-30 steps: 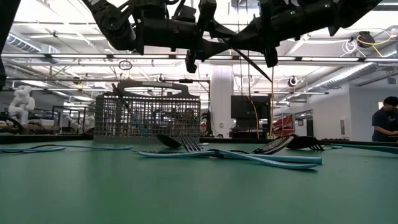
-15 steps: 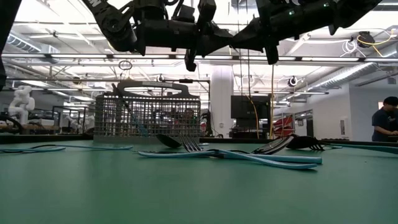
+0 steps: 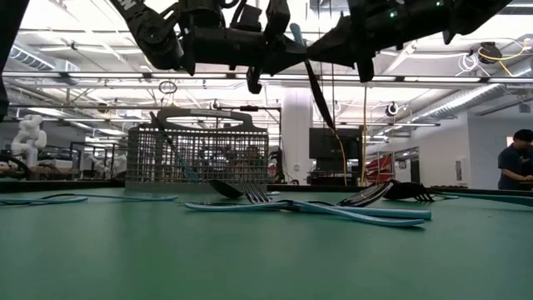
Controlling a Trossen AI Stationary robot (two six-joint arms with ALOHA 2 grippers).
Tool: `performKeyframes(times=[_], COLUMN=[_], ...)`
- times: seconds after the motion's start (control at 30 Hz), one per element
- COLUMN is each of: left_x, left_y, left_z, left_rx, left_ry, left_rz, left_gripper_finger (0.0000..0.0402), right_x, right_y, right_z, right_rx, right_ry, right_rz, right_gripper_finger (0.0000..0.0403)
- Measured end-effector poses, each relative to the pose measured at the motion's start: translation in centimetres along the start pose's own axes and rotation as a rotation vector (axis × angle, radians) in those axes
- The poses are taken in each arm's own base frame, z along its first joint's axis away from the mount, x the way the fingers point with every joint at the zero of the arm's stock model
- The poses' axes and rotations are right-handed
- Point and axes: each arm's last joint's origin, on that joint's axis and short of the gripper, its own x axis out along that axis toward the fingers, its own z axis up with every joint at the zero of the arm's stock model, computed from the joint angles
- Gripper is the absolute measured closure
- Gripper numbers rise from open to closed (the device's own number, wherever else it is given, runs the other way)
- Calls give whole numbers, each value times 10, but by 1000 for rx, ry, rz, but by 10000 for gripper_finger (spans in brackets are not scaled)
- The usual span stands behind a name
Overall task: Sort silverware
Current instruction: Put the table knife into the silverware rack
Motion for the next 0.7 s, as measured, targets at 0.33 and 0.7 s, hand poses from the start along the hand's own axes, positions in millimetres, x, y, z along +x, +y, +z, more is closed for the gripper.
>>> performKeyframes(times=[0.33,0.7], left_x=[-9,-54], left_y=[-16,-76], left_z=[57,180], left_rx=[290,1105], left_ry=[134,622], left_rz=[35,326], left_gripper_finger=[387,387], right_x=[-32,-36], right_y=[-5,-9], right_z=[15,8], right_rx=[-19,-7], right_ry=[45,127], right_rz=[-16,-45], right_gripper_finger=[242,236])
